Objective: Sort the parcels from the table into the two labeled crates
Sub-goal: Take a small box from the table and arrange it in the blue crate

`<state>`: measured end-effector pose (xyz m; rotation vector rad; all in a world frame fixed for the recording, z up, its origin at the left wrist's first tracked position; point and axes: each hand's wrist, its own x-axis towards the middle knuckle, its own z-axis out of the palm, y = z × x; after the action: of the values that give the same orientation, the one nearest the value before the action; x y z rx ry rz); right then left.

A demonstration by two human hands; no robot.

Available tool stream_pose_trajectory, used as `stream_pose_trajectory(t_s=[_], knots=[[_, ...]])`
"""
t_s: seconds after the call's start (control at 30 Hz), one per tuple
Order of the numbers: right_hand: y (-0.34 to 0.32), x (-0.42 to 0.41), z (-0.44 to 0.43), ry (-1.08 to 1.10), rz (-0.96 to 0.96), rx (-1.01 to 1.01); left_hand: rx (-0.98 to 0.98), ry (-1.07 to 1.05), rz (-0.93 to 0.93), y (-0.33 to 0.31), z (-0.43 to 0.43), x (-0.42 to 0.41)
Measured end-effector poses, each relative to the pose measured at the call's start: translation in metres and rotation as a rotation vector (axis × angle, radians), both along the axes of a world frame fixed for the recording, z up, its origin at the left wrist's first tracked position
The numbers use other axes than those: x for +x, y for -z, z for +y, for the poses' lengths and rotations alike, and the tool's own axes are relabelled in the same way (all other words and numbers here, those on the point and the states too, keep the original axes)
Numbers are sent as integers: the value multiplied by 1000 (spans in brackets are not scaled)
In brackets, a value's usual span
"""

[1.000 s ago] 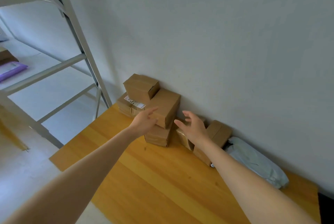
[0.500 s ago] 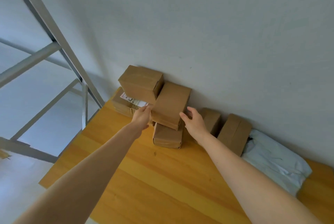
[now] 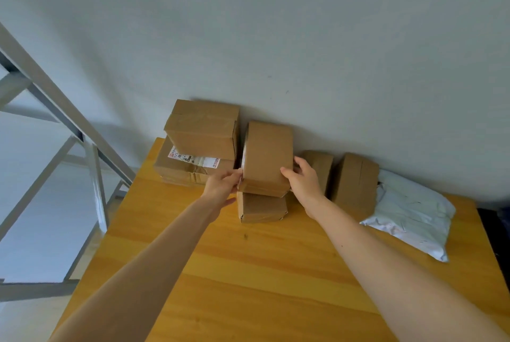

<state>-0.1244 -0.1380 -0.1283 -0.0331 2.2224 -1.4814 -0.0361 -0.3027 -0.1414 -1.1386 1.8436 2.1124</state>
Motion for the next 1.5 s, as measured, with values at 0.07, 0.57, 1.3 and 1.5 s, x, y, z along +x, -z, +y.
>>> stream_pose_trajectory(t_s=[0.07,0.57,1.3,1.5], knots=[[-4,4,6,34,-10,-18,33,48,19,-1,0,0],[-49,36,81,216,83,-72,344,354,120,-46,51,3],[-107,148,220,224,-57,-502,-484,494,471,-142,150,112],[-108,181,248,263,-252,-968,-401,219,240,-135,169,162]])
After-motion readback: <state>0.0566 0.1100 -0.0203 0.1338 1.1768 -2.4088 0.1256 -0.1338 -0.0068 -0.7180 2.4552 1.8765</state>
